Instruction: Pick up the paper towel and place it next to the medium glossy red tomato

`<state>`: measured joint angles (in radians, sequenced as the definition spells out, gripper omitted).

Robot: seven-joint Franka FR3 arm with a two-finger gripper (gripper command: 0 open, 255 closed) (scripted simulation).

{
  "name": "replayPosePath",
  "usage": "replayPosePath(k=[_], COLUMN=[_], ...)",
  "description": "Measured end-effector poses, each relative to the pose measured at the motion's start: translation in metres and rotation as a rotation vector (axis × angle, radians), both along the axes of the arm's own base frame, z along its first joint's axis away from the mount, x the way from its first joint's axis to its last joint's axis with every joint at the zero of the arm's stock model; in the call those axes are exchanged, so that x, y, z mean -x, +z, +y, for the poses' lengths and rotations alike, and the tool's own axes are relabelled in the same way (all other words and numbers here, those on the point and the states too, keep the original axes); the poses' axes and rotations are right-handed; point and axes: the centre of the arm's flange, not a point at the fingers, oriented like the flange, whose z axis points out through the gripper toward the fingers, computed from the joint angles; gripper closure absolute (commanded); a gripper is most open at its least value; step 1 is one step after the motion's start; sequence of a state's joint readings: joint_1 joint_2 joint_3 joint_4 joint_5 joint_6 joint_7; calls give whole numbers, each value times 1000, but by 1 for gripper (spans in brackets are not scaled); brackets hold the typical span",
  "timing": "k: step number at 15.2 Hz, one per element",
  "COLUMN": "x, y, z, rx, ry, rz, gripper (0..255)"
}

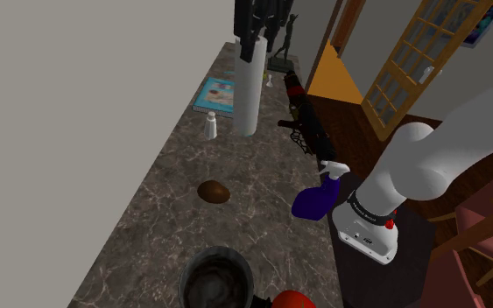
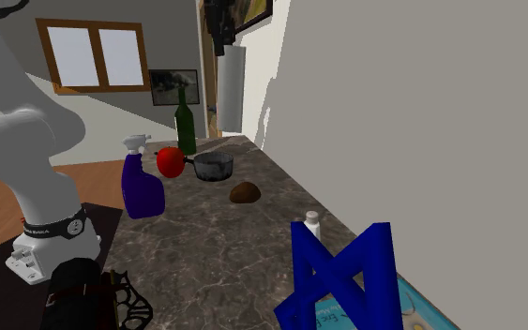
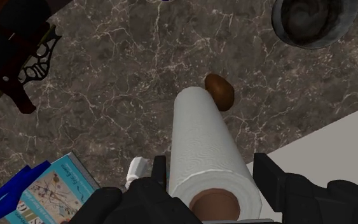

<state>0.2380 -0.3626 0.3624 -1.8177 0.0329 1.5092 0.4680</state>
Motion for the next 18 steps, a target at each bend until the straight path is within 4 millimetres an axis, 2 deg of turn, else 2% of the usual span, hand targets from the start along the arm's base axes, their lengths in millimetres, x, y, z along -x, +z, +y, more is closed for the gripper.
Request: replayPosePath(k=[18], x=[168], y=[-26], z=[169], rx=[1], ry=[1], rz=[-1], gripper=[255])
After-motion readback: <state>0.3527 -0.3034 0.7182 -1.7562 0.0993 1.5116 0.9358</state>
